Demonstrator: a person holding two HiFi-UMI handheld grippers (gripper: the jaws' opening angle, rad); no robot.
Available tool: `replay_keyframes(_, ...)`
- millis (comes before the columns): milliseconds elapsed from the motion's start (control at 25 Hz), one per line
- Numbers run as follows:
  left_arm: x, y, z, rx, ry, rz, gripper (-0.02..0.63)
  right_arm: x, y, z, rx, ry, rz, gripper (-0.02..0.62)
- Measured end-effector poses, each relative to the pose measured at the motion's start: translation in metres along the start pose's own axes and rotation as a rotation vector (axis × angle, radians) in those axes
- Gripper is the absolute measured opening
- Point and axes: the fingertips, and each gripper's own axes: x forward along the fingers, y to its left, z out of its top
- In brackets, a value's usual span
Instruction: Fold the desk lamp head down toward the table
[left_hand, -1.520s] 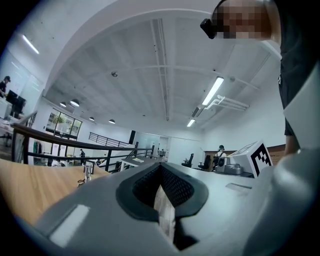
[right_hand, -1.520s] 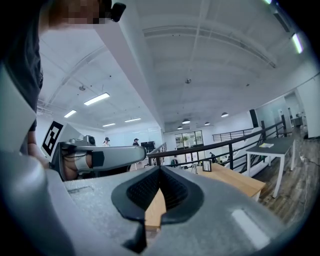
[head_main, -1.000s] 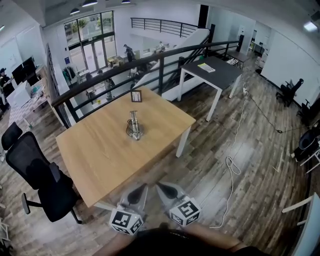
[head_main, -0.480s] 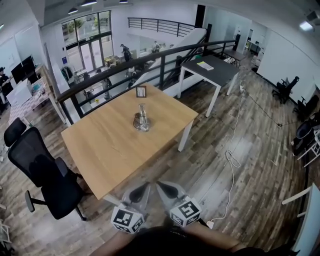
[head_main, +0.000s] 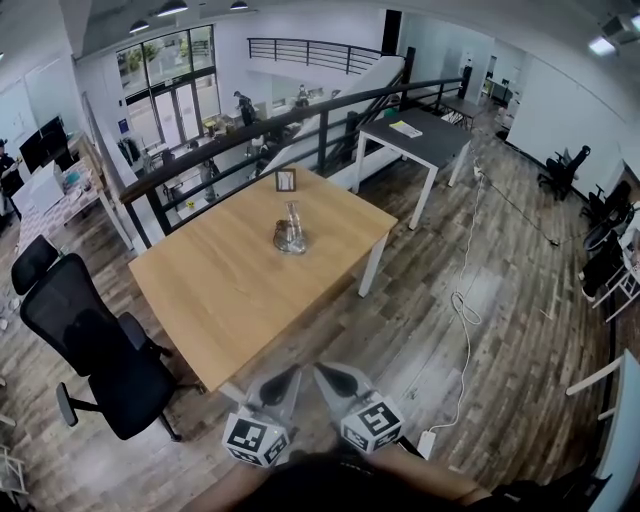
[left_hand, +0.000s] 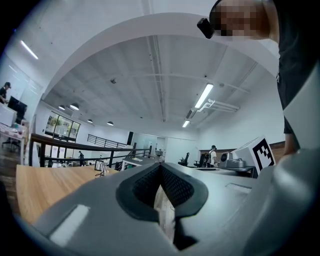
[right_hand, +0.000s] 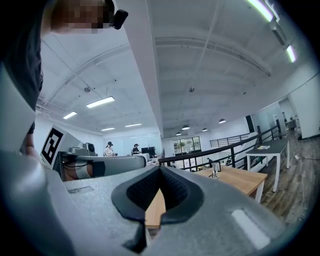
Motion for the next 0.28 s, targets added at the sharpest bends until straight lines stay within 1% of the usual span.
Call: replay_keyframes(280, -0.023, 0.001, 0.002, 0.003, -0.002, -0.012, 0.002, -0.002, 0.022, -0.003, -0.004, -0.004, -0.013, 0.002)
